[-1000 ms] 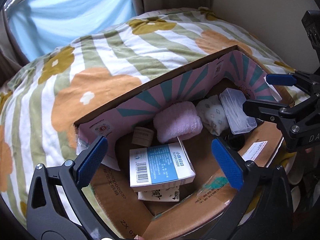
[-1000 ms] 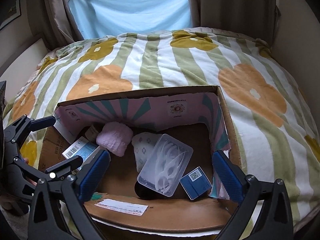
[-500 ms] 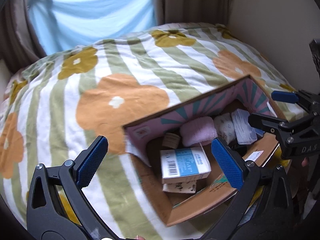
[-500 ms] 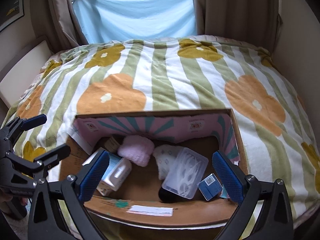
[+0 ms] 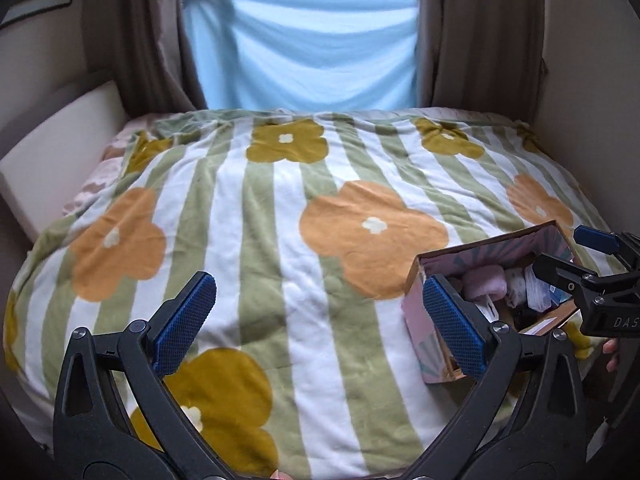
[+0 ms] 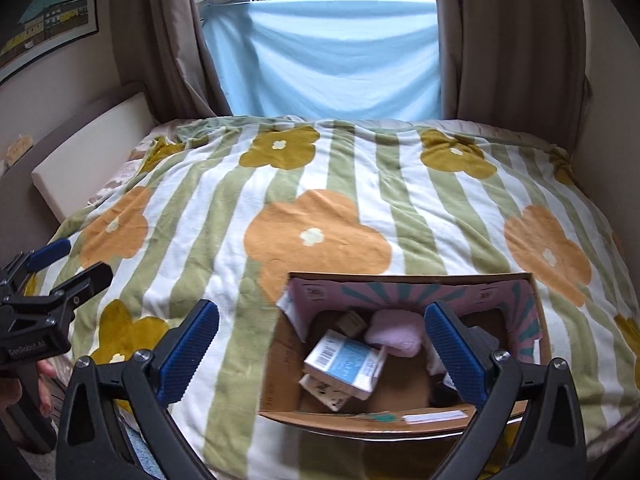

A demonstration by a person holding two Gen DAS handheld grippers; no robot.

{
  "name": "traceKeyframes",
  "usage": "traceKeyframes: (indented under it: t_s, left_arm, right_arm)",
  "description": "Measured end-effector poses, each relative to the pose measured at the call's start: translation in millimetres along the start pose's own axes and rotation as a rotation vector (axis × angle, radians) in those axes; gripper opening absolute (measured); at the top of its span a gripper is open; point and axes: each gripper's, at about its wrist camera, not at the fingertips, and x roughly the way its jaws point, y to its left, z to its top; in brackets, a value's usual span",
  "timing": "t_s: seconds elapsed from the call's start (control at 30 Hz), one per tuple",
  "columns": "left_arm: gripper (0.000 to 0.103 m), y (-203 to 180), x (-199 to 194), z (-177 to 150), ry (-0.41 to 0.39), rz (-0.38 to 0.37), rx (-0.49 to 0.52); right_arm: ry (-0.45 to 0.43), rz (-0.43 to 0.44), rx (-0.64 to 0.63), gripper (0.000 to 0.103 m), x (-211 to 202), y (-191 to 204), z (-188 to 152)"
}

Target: Organize objects

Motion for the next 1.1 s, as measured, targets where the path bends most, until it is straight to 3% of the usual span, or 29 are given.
traceKeyframes:
  t_s: [0.13, 0.33, 1.1]
  left_arm:
    - [0.103, 22.7, -6.1, -27.1, -0.001, 0.061, -0.024]
    - [0.103, 54.7, -10.1, -49.1, -0.015, 0.053, -0.106]
    - [0.103, 53.5, -9.5, -47.0, -0.027, 0.058, -0.105]
  right_arm:
    - [-0.006, -0.001, -0.031, 0.102, 3.1, 29.9, -13.5]
    - [0.006, 0.002, -0.058, 0.102, 10.8, 54.7, -34.2]
    - [-0.001, -0.051, -0.041, 0.102, 11.6, 57.8, -32.7]
